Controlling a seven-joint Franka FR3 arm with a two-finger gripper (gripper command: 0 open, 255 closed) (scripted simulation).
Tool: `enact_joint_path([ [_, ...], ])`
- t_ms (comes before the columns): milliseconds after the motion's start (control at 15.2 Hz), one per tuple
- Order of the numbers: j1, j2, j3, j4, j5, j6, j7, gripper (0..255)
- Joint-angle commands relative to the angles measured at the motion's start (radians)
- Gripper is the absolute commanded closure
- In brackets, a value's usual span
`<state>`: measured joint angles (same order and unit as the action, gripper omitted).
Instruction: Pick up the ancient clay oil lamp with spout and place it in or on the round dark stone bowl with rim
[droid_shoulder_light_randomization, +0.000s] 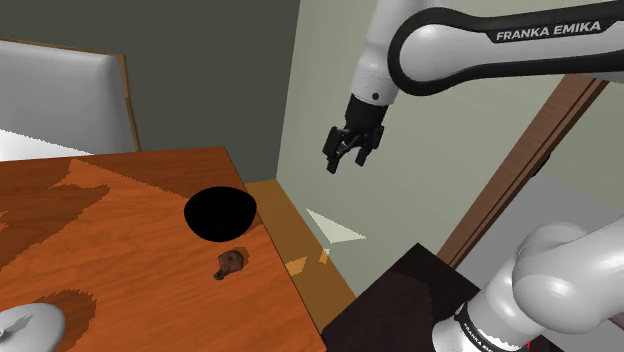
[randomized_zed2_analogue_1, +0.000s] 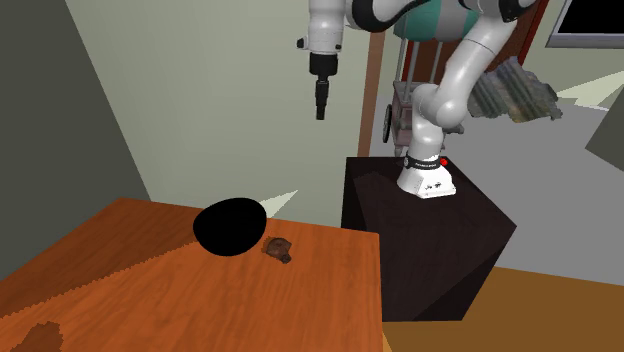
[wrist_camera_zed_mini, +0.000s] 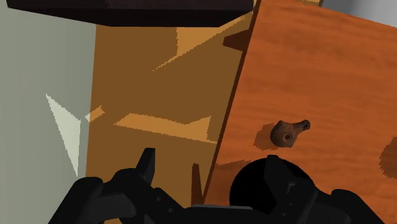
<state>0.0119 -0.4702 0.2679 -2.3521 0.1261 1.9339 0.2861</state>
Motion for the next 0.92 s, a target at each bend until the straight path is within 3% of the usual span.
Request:
enact_joint_path([
  [0,-0.001,0.055,0.032,-0.007,0.006,0.05,0.055,0],
  [396,-0.007,0.264,0.115,0.037,-0.016,0.176,0.222,0],
  [858,0.007,0.547,0.168,0.146,-0.105,0.291,0.436,0],
])
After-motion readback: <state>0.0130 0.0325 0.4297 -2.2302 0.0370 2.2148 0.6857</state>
